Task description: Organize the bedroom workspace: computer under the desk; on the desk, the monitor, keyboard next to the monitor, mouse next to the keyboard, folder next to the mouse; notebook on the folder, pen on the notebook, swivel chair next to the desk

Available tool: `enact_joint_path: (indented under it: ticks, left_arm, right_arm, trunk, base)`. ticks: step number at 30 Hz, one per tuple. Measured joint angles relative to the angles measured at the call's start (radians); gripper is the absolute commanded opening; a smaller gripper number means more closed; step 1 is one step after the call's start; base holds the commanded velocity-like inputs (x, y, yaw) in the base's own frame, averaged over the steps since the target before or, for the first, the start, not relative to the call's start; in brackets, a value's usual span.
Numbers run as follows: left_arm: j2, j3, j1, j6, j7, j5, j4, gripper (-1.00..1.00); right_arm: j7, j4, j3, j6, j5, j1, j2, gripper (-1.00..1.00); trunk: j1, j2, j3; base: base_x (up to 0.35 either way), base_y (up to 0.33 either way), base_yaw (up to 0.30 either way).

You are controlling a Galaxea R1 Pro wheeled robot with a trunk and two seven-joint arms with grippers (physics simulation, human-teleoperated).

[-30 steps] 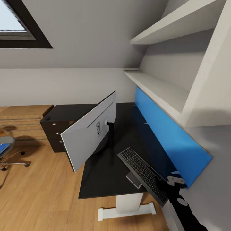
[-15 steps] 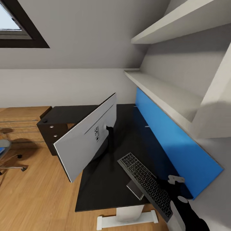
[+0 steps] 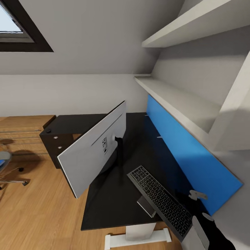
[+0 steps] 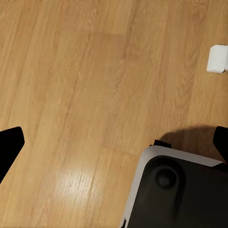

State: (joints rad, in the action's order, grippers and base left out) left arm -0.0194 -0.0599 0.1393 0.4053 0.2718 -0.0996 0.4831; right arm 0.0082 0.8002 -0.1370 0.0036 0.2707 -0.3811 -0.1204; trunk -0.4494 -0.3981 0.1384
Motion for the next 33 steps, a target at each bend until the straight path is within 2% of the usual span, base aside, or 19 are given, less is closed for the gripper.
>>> enact_joint_path:
  ticks: [7, 10, 15, 17, 19, 24, 33]
  left_arm:
    - [0.000, 0.000, 0.000, 0.000, 0.000, 0.000, 0.000, 1.00]
    - [0.000, 0.000, 0.000, 0.000, 0.000, 0.000, 0.000, 1.00]
    - [0.000, 0.000, 0.000, 0.000, 0.000, 0.000, 0.000, 1.00]
    - [0.000, 0.000, 0.000, 0.000, 0.000, 0.000, 0.000, 1.00]
    - [0.000, 0.000, 0.000, 0.000, 0.000, 0.000, 0.000, 1.00]
    - [0.000, 0.000, 0.000, 0.000, 0.000, 0.000, 0.000, 1.00]
    - [0.000, 0.000, 0.000, 0.000, 0.000, 0.000, 0.000, 1.00]
  right_arm:
    - [0.033, -0.007, -0.005, 0.002, 0.061, 0.000, -0.008, 1.00]
    - [0.042, -0.008, -0.005, 0.004, 0.119, 0.000, -0.009, 1.00]
    - [0.045, -0.009, -0.006, 0.018, 0.176, 0.000, -0.010, 1.00]
    - [0.046, -0.010, -0.006, 0.046, 0.222, 0.000, -0.011, 1.00]
    - [0.047, -0.010, -0.006, 0.060, 0.242, 0.000, -0.011, 1.00]
    - [0.047, -0.010, -0.006, 0.081, 0.278, 0.000, -0.012, 1.00]
    - [0.045, -0.017, -0.007, 0.095, 0.292, 0.000, -0.012, 1.00]
  trunk:
    - [0.000, 0.000, 0.000]
    - [0.000, 0.000, 0.000]
    - [0.000, 0.000, 0.000]
    - [0.000, 0.000, 0.000]
    - [0.000, 0.000, 0.000]
    - [0.000, 0.000, 0.000]
    - [0.000, 0.000, 0.000]
  base:
    - [0.000, 0.000, 0.000]
    - [0.000, 0.000, 0.000]
    - [0.000, 0.000, 0.000]
    - [0.000, 0.000, 0.000]
    - [0.000, 0.000, 0.000]
    - [0.000, 0.000, 0.000]
    - [0.000, 0.000, 0.000]
